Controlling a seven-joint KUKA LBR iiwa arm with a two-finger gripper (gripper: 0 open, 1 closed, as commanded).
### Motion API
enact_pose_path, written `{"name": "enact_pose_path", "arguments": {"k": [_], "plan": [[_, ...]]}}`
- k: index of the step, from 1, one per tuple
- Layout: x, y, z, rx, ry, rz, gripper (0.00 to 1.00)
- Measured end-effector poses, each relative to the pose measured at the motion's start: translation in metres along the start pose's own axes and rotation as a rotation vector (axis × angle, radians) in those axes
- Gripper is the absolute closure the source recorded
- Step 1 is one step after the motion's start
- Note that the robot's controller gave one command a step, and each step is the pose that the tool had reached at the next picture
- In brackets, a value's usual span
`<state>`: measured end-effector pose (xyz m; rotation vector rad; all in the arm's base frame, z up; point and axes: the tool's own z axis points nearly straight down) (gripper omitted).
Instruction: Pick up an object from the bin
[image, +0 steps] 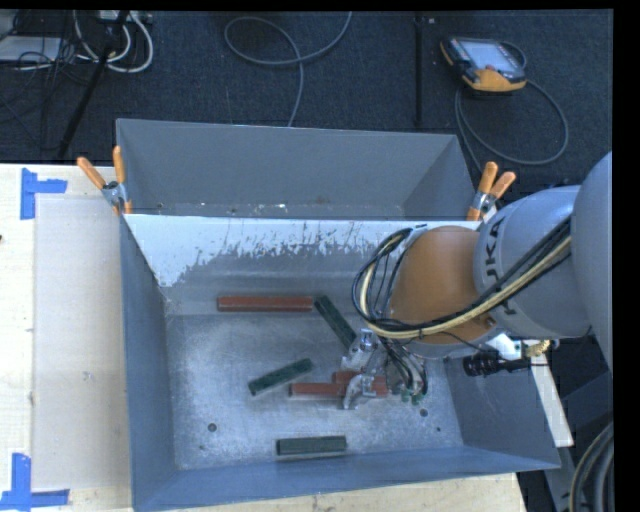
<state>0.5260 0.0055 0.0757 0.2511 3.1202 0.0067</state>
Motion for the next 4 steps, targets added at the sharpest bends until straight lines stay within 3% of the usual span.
{"name": "enact_pose_path", "arguments": {"k": [1, 2, 3, 4], "plan": [[-0.002, -0.003, -0.066, 0.006, 0.017, 0.008, 0.0], [-0.01, -0.004, -0.134, 0.005, 0.015, 0.017, 0.0], [-0.001, -0.004, -0.107, 0.004, 0.001, -0.034, 0.0], [0.023, -0.017, -0.005, -0.001, -0.023, 0.033, 1.0]]}}
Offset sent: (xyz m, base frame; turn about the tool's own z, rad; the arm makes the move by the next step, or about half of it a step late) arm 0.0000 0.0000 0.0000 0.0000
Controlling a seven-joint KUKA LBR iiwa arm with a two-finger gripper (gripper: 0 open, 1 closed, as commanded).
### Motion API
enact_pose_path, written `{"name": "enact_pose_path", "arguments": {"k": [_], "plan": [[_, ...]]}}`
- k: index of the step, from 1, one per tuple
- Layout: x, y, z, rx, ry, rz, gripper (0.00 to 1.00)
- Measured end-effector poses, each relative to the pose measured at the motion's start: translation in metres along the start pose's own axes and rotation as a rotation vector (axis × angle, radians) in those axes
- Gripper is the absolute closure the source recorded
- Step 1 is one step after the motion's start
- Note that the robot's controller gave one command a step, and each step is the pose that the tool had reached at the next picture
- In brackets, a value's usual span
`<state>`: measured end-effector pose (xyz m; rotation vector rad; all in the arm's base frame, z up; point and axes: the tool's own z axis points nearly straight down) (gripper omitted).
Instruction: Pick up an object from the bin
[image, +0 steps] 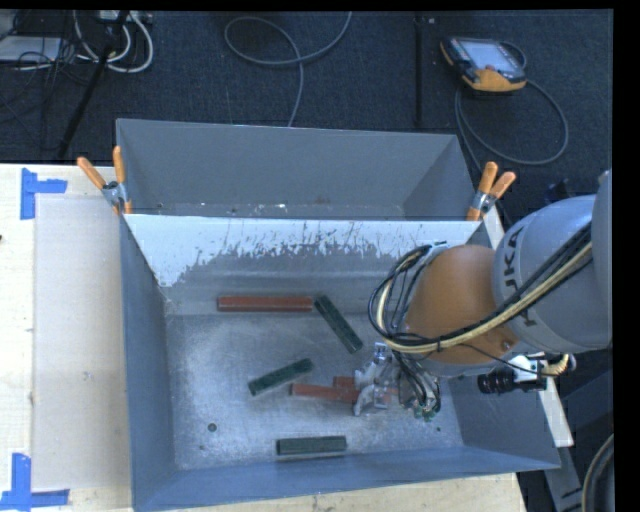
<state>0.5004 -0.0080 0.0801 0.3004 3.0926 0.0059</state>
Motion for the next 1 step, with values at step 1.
{"name": "enact_pose_path", "arguments": {"k": [1], "plan": [[0.0001, 0.0, 0.0001, 0.0, 0.0, 0.0, 1.0]]}}
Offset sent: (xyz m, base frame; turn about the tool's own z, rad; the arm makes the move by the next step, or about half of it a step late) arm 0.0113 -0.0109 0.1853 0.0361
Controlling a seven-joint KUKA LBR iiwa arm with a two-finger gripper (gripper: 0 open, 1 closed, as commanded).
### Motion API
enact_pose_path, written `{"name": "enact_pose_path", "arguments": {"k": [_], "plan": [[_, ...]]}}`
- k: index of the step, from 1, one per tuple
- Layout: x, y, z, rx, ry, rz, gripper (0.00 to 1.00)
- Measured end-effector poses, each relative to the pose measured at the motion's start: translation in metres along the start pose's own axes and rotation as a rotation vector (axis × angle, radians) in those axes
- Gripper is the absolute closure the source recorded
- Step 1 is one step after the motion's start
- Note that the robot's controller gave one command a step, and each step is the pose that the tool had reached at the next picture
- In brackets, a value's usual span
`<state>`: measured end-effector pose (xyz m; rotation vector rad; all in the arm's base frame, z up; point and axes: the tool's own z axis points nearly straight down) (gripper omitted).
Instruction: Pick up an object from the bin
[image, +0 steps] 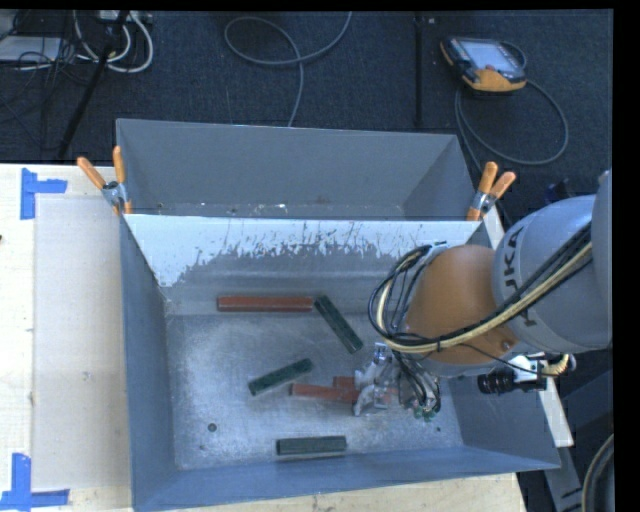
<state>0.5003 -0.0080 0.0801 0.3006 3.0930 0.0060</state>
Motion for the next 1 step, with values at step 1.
{"name": "enact_pose_path", "arguments": {"k": [1], "plan": [[-0.021, -0.0072, -0.1881, 0.006, 0.027, 0.034, 1.0]]}}
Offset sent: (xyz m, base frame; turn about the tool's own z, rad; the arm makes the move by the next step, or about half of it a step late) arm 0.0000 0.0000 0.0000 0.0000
